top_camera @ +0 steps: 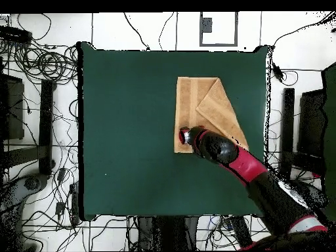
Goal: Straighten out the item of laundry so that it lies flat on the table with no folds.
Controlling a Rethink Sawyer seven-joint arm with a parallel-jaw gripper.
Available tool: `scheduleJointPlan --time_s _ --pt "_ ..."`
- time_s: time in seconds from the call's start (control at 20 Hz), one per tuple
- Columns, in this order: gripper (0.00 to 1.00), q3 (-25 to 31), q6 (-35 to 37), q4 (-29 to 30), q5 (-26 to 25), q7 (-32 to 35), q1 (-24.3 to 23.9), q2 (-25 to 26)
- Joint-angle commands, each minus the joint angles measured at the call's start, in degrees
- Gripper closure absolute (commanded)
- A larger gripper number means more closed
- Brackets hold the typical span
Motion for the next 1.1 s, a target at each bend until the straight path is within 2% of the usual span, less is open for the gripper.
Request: scheduleJointPlan --time_s 0.05,0.4,0.6,0.75,1.1 --pt "1.00 6.93 -2.00 9.54 3.90 18.49 7.01 6.25" --pt "1.00 8.29 -7.19 9.96 7.78 20.38 9.93 7.01" --pt "1.00 7.50 -9.72 8.99 11.89 23.36 13.84 5.86" --pt "1.00 9.37 -12.12 8.25 14.05 23.28 14.30 6.99" --pt "1.00 12.35 -14.95 8.35 20.22 27.50 17.83 3.84"
